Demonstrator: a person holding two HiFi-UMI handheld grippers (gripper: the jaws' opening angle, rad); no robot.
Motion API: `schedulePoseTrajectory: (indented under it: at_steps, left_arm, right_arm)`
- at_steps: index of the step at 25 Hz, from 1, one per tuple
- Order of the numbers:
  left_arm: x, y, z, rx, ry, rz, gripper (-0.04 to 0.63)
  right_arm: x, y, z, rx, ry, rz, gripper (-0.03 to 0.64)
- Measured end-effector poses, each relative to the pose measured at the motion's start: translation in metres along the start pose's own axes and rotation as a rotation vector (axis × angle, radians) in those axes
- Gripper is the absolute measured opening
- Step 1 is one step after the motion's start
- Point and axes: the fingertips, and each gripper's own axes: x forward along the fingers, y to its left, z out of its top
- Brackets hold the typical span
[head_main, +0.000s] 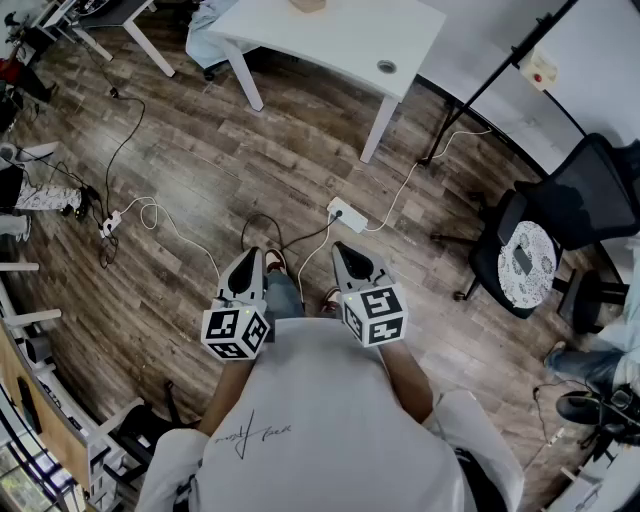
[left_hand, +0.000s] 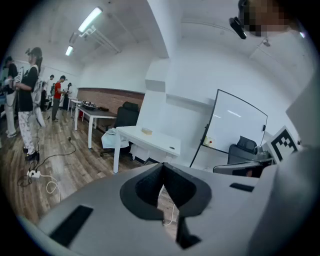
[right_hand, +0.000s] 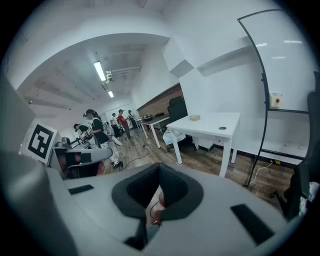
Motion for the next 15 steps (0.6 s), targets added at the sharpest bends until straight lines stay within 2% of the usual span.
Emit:
schedulePoseTrajectory:
  at_steps: [6,11,15]
  left_arm:
    - [0.018,0.021,0.036,0.074,-0.015,-0.047,0.008]
    - [0.034,0.047,0.056,0.071,0.004,-0.089,0.008]
    - [0.043,0.069,0.069,0.082,0.007,-0.117,0.008]
  right_arm:
    - [0.033,0.027,0.021,-0.009,-0.002,0.003,0.009]
    - [0.065,0.046,0.046,-0.025,-0.012,0.000,0.009]
    - [0.090,0.060,0.063,0.013,-0.025,-0.007,0.009]
